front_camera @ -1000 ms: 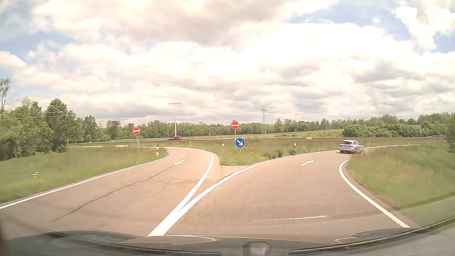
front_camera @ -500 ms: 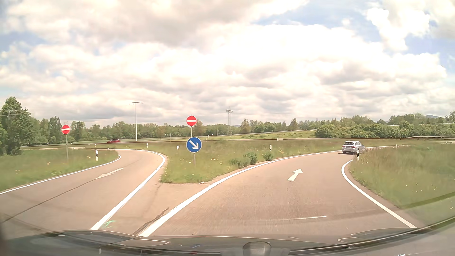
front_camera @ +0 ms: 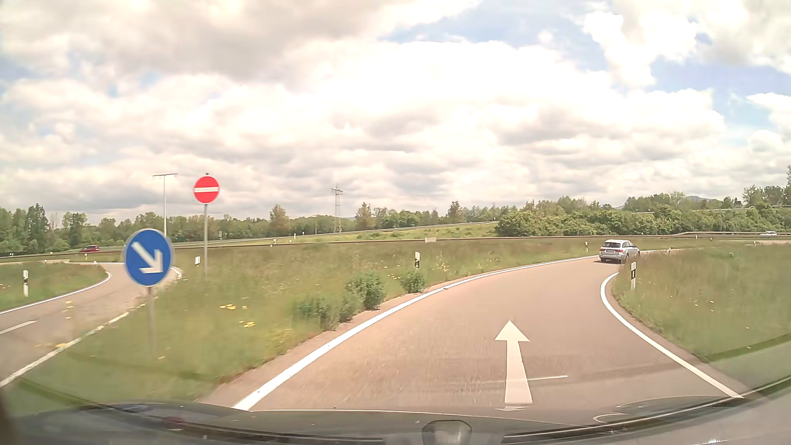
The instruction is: Follow the waypoints while adhering to traffic rules and regulations
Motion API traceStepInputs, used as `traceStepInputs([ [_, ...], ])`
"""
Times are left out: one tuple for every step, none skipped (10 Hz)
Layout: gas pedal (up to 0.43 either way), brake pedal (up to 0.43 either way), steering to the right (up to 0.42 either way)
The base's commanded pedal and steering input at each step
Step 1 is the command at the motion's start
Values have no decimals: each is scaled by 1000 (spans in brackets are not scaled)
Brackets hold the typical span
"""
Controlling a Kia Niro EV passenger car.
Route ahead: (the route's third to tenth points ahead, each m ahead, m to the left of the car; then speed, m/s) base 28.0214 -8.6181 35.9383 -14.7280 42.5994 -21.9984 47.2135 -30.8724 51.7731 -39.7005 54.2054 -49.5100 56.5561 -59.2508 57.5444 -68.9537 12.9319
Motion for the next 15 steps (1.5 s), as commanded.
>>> traceStepInputs([
  [59,0,99],
  [59,0,99],
  [59,0,101],
  [59,0,103],
  [59,0,105],
  [59,0,106],
  [59,0,107],
  [59,0,110],
  [59,0,111],
  [59,0,111],
  [59,0,111],
  [59,0,111],
  [59,0,111],
  [67,0,110],
  [67,0,110],
])
